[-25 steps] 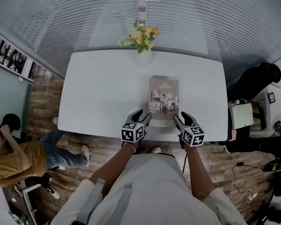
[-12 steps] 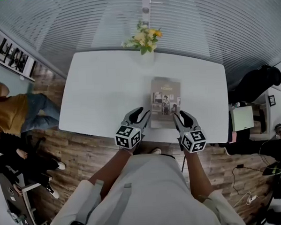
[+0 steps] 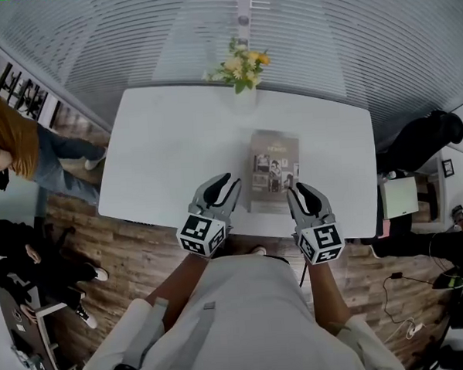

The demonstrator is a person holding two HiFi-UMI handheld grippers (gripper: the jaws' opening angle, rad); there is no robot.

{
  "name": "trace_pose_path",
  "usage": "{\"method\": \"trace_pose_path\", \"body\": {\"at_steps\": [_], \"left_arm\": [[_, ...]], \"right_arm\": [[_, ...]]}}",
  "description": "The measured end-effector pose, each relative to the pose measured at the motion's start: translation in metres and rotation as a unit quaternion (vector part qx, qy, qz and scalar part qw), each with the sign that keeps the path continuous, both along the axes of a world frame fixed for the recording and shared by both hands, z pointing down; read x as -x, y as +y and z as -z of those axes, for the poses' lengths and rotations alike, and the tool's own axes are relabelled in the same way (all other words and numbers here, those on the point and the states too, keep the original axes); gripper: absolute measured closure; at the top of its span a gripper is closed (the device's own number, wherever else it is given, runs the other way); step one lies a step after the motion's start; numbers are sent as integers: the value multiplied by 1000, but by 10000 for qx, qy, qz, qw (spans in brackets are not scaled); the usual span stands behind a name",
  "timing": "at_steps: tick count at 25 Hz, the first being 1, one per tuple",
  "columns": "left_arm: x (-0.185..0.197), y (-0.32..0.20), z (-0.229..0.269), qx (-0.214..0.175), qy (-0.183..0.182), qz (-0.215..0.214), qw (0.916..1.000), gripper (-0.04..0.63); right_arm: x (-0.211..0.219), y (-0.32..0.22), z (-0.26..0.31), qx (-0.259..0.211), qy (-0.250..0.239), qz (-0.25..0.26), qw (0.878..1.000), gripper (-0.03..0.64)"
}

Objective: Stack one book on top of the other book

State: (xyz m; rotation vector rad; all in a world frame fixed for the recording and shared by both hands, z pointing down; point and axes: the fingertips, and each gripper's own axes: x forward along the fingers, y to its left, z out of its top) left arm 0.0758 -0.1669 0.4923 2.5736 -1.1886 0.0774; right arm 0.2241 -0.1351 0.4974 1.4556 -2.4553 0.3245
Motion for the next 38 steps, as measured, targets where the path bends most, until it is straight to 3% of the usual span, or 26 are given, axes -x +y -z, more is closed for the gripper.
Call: {"method": "trace_pose_path", "body": {"at_steps": [12,25,38], "left_arm": [[16,8,68,-713,116,71,9974,540],[33,11,109,-959,156,163,9951,594],[40,12,137,-1076,209,232,9937,594]], "right_arm": [[22,9,55,-409,125,203,9989,549],[42,14,116,-876,124,340,9955,580],[47,17,147,-1081,164,310,9935,612]]}}
